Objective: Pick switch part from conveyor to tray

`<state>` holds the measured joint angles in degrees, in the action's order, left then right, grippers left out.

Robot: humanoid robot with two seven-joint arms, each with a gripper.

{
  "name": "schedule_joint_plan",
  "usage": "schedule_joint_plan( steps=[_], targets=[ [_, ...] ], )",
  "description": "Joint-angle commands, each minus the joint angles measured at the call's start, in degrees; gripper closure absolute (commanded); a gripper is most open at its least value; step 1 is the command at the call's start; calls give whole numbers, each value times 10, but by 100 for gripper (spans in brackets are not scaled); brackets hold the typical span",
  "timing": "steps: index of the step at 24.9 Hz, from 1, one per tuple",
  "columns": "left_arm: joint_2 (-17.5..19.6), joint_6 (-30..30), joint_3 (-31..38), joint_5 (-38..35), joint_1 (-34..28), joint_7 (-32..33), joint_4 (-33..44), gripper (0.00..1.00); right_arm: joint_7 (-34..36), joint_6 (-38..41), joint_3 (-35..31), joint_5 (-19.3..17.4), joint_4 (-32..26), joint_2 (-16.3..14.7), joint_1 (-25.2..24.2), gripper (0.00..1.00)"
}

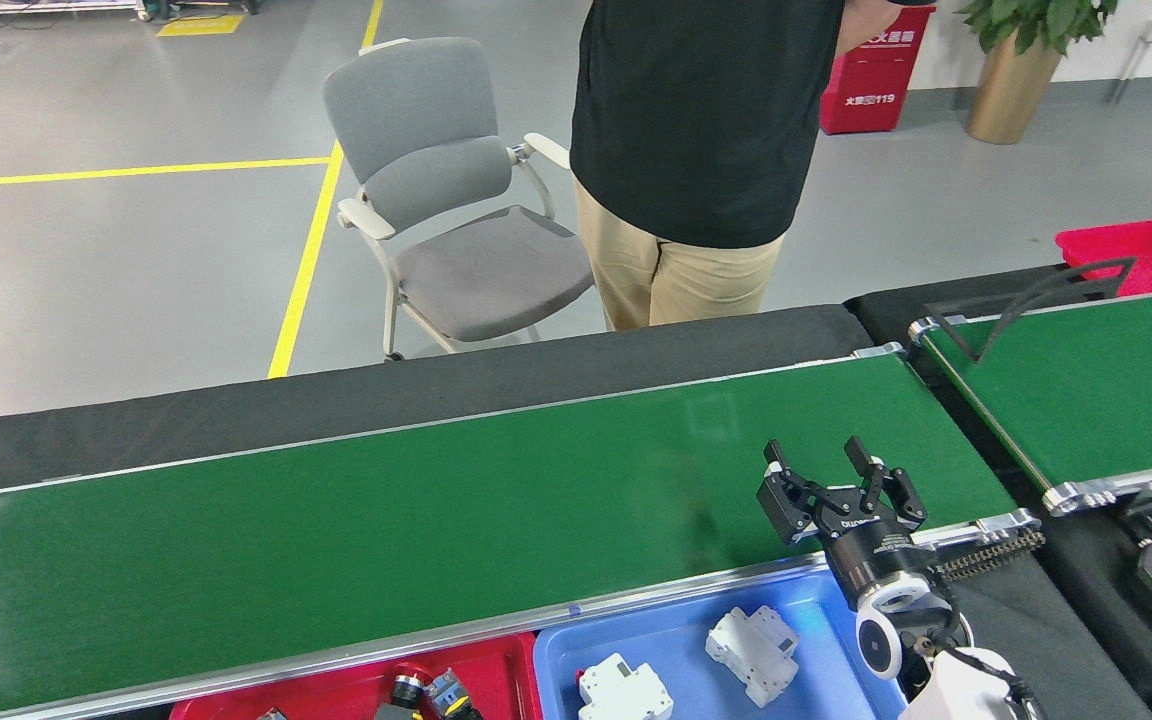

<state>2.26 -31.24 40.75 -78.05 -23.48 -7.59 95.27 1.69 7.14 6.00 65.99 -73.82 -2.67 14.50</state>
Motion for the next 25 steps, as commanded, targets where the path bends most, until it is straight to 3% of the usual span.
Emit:
schedule_joint_plan(
  steps=[1,7,20,25],
  targets=[
    [15,1,-10,-16,17,-8,-1,0,-1,-1,-1,-2,-11,1,11,2],
    [53,1,-81,-22,55,6,-10,0,-3,-1,-1,-2,-18,-1,11,1],
    [67,-8,-96,-23,68,16,-21,0,-4,-60,-5,-2,-69,-26,3,1],
    [72,-7,-138,-23,94,23,-39,0,-5,-92,-5,-2,-94,-33,-2,1]
  ],
)
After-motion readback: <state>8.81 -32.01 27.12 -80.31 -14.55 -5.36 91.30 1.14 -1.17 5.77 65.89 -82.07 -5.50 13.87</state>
